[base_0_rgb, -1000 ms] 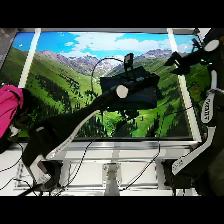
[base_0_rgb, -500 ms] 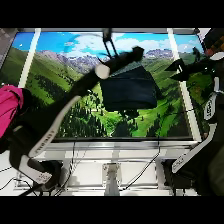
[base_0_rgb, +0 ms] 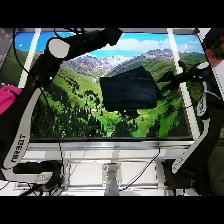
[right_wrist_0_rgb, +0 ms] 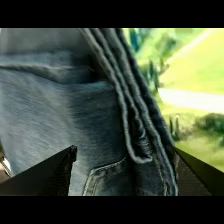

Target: Fold the clothes and pants, and hang the long-sleeved shirts on hangers.

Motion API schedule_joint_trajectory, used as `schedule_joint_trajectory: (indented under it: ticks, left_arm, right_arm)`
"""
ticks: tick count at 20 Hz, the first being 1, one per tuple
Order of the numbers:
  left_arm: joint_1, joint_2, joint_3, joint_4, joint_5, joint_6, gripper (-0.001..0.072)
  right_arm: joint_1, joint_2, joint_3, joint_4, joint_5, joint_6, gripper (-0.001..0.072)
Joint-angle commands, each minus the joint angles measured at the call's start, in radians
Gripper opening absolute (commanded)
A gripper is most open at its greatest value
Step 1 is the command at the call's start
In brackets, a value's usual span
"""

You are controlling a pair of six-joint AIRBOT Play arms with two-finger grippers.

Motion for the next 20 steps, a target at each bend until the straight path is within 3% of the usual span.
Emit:
schedule_joint_trajectory:
  ticks: [1, 9, 11, 13, 16, 20]
  left_arm:
    - [0.011, 0.012, 0.001, 0.0, -0.019, 0.007, 0.0536]
    - [0.011, 0.012, 0.001, 0.0, -0.02, 0.007, 0.0536]
    - [0.011, 0.012, 0.001, 0.0, -0.02, 0.007, 0.0536]
    - [0.011, 0.013, 0.001, 0.0, -0.02, 0.007, 0.0536]
    - [0.011, 0.013, 0.001, 0.0, -0.02, 0.007, 0.0536]
    - [0.011, 0.013, 0.001, -0.001, -0.02, 0.006, 0.0535]
  right_arm:
    - [0.04, -0.023, 0.0, -0.018, 0.023, -0.009, 0.0691]
    - [0.172, -0.024, 0.0, 0.006, 0.034, -0.01, 0.0652]
    - [0.201, -0.023, 0.0, 0.006, 0.032, -0.04, 0.0282]
    - [0.206, -0.016, 0.007, 0.005, 0.064, -0.047, 0.0011]
    - [0.153, 0.046, 0.031, -0.006, 0.071, 0.026, 0.0008]
    - [-0.039, 0.174, 0.031, -0.225, 0.088, 0.096, 0.0008]
